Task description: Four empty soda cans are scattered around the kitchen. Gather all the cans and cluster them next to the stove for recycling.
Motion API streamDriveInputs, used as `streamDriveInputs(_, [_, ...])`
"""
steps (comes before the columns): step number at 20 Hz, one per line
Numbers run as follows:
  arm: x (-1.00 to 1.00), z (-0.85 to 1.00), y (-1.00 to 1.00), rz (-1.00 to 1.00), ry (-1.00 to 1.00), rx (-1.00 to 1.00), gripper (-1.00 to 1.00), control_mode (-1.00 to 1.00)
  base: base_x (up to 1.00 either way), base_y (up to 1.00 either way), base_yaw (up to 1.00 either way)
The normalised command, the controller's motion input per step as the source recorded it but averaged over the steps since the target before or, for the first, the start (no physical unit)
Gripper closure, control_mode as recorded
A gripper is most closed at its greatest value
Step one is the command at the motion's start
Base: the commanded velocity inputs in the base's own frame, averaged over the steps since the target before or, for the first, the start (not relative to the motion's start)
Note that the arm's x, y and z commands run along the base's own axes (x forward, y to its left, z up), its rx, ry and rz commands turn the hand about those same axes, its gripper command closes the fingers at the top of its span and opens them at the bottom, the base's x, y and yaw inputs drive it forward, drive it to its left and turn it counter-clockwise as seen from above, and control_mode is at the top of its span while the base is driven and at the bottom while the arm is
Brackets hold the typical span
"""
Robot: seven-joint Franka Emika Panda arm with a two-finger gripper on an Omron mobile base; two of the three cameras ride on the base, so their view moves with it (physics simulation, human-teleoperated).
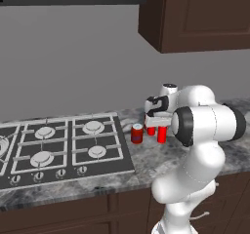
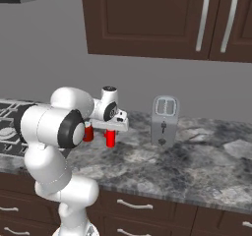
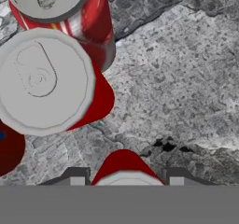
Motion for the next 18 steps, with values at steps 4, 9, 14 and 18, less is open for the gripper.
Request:
streamDriveInputs(4, [0.0,-0.01,0.0,0.0,0.0,0.0,-1.0,-1.0,0.0,0.0,0.0])
streamDriveInputs(9, [0.0,0.0,0.0,0.0,0.0,0.0,-1.0,-1.0,0.0,0.0,0.0])
streamDriveInputs(14, [0.0,0.0,0.0,0.0,0.0,0.0,-1.0,-1.0,0.0,0.0,0.0])
streamDriveInputs(18, [0.0,0.0,0.0,0.0,-0.01,0.0,-1.0,-1.0,0.0,0.0,0.0])
